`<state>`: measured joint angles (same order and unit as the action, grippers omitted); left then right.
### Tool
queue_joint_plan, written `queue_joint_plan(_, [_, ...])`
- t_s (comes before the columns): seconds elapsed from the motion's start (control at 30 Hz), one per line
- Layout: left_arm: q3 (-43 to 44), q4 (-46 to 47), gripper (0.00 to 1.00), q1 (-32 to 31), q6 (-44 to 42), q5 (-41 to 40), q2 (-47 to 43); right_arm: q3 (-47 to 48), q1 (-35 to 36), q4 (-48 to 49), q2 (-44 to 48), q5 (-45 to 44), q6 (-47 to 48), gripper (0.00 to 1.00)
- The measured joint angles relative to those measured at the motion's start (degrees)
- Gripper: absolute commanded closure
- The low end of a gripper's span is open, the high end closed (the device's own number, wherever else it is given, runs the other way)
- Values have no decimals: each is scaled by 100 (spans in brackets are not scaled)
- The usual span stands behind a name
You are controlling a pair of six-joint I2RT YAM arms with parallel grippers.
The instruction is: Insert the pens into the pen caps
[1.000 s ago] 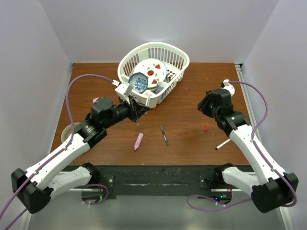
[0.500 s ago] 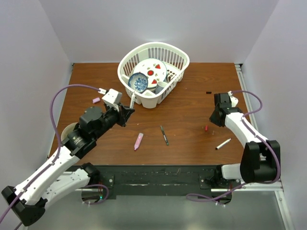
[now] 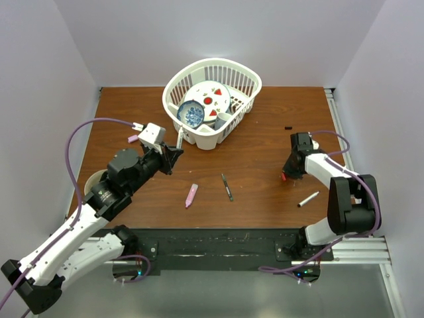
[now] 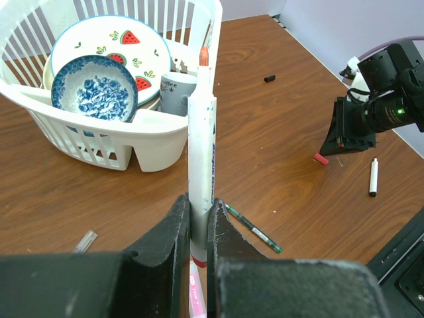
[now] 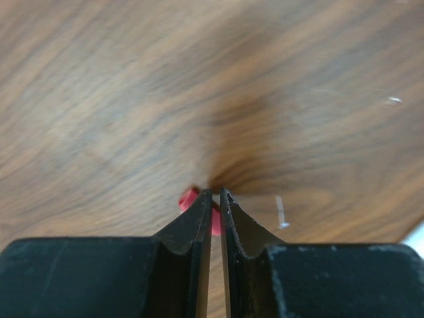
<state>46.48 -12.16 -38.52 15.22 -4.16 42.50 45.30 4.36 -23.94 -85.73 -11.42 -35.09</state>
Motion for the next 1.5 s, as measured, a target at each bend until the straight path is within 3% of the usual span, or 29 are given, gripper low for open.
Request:
queue_joint_plan(0.43, [-4,0,100,0,-2,-107,20,-319,129,415,164,809,271,86])
queue_joint_plan(0.63, [-11,-7,100,0,-2,-125,22,-304,186,79,396,905,251,77])
queue_joint_plan(0.8, [-11,-9,100,0,-2,-142,22,-11,186,-492,555,723,-542,69])
queue_joint_plan(1.1, [-26,-17,100,0,-2,-144,-20,258,186,-999,385,509,-2100,67])
queue_joint_plan(1.5, [-33,-24,100,0,-2,-144,-37,308,186,-1329,219,173,-3112,66])
